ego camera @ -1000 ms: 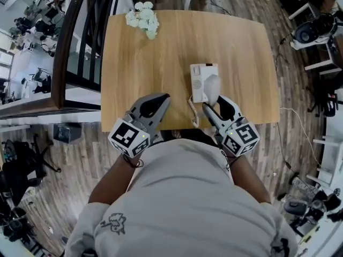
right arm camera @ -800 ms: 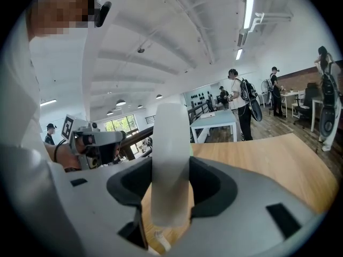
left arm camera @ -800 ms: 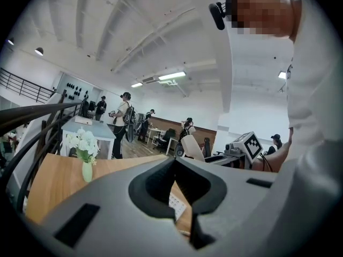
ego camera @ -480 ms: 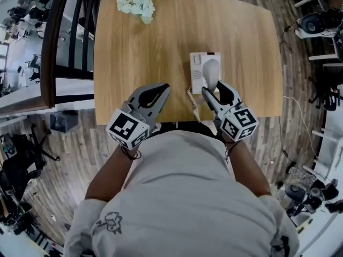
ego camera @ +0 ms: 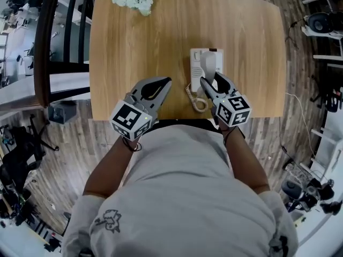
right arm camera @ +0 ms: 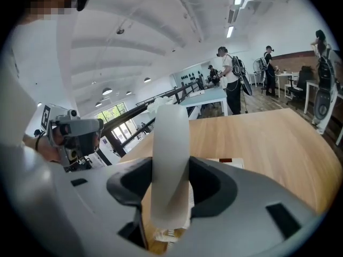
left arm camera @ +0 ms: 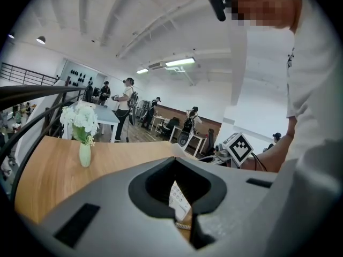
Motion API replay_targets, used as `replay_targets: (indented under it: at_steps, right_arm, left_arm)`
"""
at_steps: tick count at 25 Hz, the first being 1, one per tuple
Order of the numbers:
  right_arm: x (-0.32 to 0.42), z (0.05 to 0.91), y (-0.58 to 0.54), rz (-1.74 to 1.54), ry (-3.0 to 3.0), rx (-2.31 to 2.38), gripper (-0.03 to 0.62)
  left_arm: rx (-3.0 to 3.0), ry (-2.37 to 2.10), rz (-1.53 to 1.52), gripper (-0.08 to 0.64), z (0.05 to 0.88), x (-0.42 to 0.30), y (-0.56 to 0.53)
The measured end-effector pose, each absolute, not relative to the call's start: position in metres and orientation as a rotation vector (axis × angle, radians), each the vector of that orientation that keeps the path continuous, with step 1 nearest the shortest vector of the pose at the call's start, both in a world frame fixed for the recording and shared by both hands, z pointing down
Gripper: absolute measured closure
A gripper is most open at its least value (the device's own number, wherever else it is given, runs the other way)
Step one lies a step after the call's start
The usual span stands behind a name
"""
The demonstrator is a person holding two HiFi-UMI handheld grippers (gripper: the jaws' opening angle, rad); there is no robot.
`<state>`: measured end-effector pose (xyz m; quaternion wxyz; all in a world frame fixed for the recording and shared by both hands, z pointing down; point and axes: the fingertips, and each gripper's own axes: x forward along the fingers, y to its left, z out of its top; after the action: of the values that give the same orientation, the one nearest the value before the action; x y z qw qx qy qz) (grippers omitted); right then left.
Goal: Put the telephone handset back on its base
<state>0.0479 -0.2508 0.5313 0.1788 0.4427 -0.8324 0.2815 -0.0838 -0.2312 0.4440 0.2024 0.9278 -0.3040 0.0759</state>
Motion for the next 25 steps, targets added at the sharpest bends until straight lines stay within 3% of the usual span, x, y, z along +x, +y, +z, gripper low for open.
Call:
replay_targets:
  at_steps: [25]
  right_arm:
    - [0.058, 0.643, -0.278, 0.982, -2.118, 1.32, 0.379]
  left_arm:
    - [2.5, -0.76, 0.339, 0.554, 0.523, -0.061, -0.262]
